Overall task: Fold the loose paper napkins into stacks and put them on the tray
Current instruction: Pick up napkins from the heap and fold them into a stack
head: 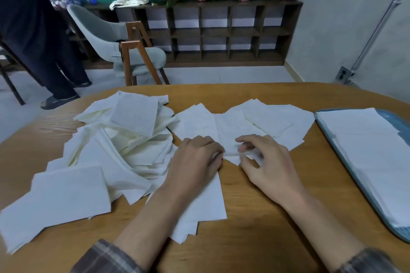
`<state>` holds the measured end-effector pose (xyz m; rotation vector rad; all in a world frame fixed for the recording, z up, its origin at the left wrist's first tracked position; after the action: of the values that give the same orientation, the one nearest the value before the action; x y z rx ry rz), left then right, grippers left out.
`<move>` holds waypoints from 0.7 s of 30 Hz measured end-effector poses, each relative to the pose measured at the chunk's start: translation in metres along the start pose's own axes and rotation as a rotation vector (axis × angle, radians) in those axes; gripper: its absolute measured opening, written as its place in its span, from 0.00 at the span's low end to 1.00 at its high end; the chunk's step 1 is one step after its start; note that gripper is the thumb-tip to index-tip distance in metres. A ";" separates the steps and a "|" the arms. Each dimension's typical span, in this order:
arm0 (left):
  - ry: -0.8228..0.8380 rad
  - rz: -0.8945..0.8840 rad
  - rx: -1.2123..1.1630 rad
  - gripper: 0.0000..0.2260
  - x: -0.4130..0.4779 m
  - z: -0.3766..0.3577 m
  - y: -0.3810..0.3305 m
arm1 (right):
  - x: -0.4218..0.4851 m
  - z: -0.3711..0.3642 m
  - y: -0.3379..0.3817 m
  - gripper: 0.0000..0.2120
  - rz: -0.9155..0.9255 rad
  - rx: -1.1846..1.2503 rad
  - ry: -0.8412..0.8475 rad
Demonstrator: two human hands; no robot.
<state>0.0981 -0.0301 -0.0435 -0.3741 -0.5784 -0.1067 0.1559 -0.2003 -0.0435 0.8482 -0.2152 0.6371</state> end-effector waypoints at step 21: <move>-0.339 0.043 -0.321 0.07 -0.007 0.056 -0.018 | -0.008 0.015 0.025 0.18 0.110 0.199 0.063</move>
<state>0.0599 -0.0256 0.0018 -0.7246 -0.8911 -0.0959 0.1361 -0.2031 -0.0214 1.0105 -0.1434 0.7960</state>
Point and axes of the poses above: each hand's wrist, its own x-axis towards the middle knuckle, its own z-axis out of the back of the hand, y = z × x, the point moved 6 cm from there along x, towards the middle knuckle, and after that the axes turned 2 degrees about -y, right-handed, at the moved point
